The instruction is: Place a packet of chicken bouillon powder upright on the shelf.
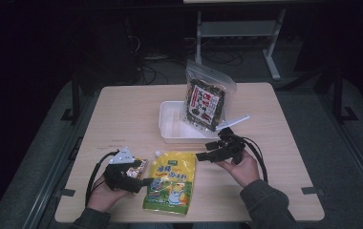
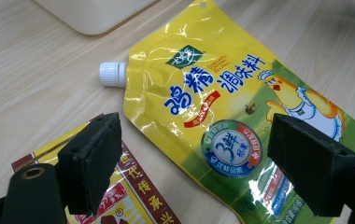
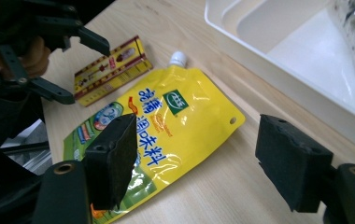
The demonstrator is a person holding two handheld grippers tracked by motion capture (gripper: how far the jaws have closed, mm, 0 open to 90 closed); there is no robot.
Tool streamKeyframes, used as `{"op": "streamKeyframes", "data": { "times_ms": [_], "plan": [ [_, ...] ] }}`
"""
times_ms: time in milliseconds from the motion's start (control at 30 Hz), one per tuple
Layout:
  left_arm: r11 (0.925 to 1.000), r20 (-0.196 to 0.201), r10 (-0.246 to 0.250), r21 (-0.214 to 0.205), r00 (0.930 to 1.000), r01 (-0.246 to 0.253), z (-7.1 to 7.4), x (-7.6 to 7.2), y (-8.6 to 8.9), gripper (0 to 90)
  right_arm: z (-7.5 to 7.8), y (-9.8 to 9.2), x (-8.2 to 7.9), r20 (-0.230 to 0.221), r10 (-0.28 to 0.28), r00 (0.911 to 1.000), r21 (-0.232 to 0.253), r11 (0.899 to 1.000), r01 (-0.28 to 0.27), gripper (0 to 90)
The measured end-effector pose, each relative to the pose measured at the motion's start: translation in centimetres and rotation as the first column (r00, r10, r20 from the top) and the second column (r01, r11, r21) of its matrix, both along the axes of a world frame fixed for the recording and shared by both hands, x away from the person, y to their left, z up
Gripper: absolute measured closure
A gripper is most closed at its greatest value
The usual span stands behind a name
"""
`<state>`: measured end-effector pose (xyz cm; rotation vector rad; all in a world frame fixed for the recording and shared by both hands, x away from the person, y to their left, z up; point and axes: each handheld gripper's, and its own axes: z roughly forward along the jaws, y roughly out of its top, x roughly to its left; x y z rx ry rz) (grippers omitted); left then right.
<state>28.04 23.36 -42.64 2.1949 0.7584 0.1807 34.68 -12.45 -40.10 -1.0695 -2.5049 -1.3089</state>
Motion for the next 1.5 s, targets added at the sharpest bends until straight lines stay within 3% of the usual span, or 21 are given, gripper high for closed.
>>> {"op": "streamKeyframes", "data": {
  "times_ms": [233, 400, 533, 733, 933, 1133, 1300, 1433, 1500],
  "plan": [
    [1.0000, -0.004, -0.007, 0.001, 1.0000, 0.007, -0.1, 0.0, -0.2, 17.3, -1.8, 1.3, 1.0, -0.064, 0.003, 0.9980, -0.051, 0.999, -0.006, 36.9],
    [1.0000, -0.005, -0.007, 0.003, 1.0000, 0.007, -0.1, 0.0, -0.3, 17.2, -2.7, 2.0, 1.4, -0.080, 0.001, 0.9968, -0.085, 0.996, -0.008, 38.5],
    [0.9999, -0.002, -0.010, 0.002, 0.9999, 0.010, 0.0, 0.0, -0.3, 17.2, -3.4, 2.2, 1.5, -0.086, -0.010, 0.9962, -0.085, 0.996, 0.002, 40.0],
    [0.9999, -0.005, -0.017, 0.005, 0.9998, 0.017, -0.1, 0.0, -0.4, 17.3, -4.6, 2.7, 2.1, -0.135, -0.014, 0.9908, -0.101, 0.995, 0.001, 42.4],
    [0.9999, -0.005, -0.014, 0.005, 0.9999, 0.014, -0.1, 0.0, -0.4, 17.3, -5.7, 3.6, 3.0, -0.193, -0.005, 0.9812, -0.092, 0.996, -0.013, 51.5],
    [0.9999, -0.008, -0.016, 0.003, 0.9998, 0.016, -0.1, 0.1, -0.5, 17.3, -6.1, 3.8, 3.4, -0.212, 0.004, 0.9772, -0.072, 0.997, -0.020, 62.1],
    [0.9999, -0.010, -0.016, 0.001, 0.9998, 0.016, -0.2, 0.1, -0.5, 17.3, -6.3, 3.8, 3.7, -0.224, 0.010, 0.9745, -0.059, 0.998, -0.024, 76.8],
    [0.9998, -0.014, -0.017, 0.004, 0.9998, 0.017, -0.2, 0.1, -0.5, 17.3, -6.4, 3.4, 4.0, -0.252, 0.027, 0.9674, -0.017, 0.999, -0.033, 89.0],
    [0.9998, -0.015, -0.018, 0.002, 0.9997, 0.018, -0.3, 0.1, -0.5, 17.3, -6.2, 3.3, 3.9, -0.252, 0.035, 0.9671, -0.009, 0.999, -0.038, 89.7]
  ]
}}
